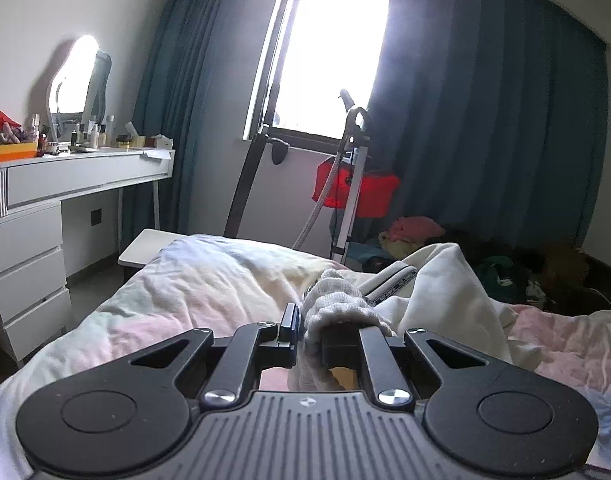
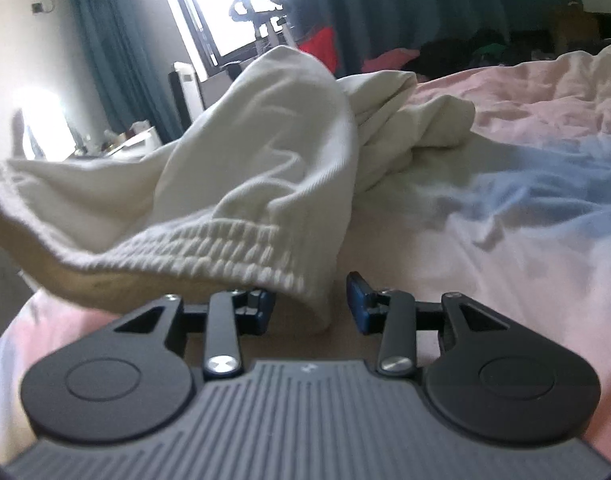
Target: Fold clothes
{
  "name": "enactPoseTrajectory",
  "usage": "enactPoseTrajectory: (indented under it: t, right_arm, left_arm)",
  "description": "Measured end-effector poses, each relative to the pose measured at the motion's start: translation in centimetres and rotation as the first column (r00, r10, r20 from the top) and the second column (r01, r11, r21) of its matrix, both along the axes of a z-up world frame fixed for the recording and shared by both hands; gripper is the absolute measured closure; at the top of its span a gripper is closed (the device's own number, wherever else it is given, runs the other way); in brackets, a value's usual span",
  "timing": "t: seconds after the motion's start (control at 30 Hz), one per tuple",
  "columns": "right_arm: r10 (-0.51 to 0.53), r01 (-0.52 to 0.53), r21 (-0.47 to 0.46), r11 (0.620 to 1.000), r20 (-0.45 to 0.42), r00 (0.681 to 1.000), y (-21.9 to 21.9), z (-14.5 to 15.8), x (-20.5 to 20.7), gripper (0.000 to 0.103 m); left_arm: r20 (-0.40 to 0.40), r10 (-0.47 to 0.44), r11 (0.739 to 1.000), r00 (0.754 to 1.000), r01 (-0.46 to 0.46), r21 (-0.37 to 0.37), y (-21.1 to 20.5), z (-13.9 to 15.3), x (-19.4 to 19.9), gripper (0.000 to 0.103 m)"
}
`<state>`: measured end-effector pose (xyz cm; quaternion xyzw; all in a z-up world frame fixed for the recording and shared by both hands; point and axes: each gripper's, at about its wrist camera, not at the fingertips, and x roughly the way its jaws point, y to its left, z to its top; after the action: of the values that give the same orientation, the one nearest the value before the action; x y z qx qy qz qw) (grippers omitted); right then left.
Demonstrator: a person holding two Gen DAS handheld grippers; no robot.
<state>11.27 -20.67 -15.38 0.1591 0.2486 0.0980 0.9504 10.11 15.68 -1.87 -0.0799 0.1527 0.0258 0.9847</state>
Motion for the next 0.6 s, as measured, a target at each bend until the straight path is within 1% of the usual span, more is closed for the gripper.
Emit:
enactPoseTrajectory:
  t: [0.03,0.07,0.1,0.13,0.17,0.23,0.27,0.37,0.47,0.6]
  right_arm:
    - [-0.005,0.005,0.002,1.0,-0.001,1.0,0.1,-0.1,0.5,0.063]
    - [0.002,-0.003,0.002,1.0,0.004,1.0,0.3,-0.1,0.7,0.069]
    - [0.004,-0.003,-0.012,1.0,0.014,1.0,0.5,0.1,0.7,0.071]
    - [0.004,-0.004,-0.027,1.0,0.024,1.0,0.7,0.3,0.7,0.076]
    - [0.005,-0.004,-0.042,0.999,0.033,0.999,0.9,0.4,0.6,0.086]
    - [-0.008,0.011,-0.05,0.999,0.061,0.998,0.7,1.2,0.0,0.089]
    - [-0.014,0.017,-0.049,0.999,0.08,0.997,0.5,1.7,-0.4,0.093]
    - [-0.032,0.043,-0.07,0.997,0.146,0.989,0.1,3.8,-1.8,0.093]
    - [-0.054,0.07,-0.07,0.995,0.211,0.976,-0.3,6.3,-4.0,0.093]
    - [-0.076,0.091,-0.047,0.995,0.256,0.964,-0.7,9.9,-8.0,0.093]
  left_arm:
    - [0.0,0.0,1.0,1.0,0.0,0.004,0.0,-0.1,0.1,0.092]
    - [-0.001,0.0,1.0,1.0,0.0,0.003,-0.2,-0.1,0.2,0.092]
    - [-0.003,-0.002,1.0,1.0,0.002,0.001,-0.2,-0.1,0.4,0.092]
    - [-0.006,-0.004,1.0,1.0,0.004,-0.006,-0.1,-0.1,0.5,0.092]
    - [-0.009,-0.006,1.0,1.0,0.006,-0.011,0.0,-0.1,0.6,0.092]
    - [-0.015,-0.005,1.0,1.0,0.004,-0.02,0.2,0.0,0.7,0.092]
    - [-0.019,-0.003,1.0,1.0,0.003,-0.025,0.3,0.0,0.8,0.092]
    - [-0.028,-0.01,0.999,1.0,0.009,-0.036,0.4,-0.1,0.6,0.092]
    - [-0.038,-0.038,0.998,0.999,0.036,-0.056,0.5,0.1,0.2,0.092]
    - [-0.065,-0.066,0.993,0.996,0.059,-0.107,1.1,0.5,-0.3,0.092]
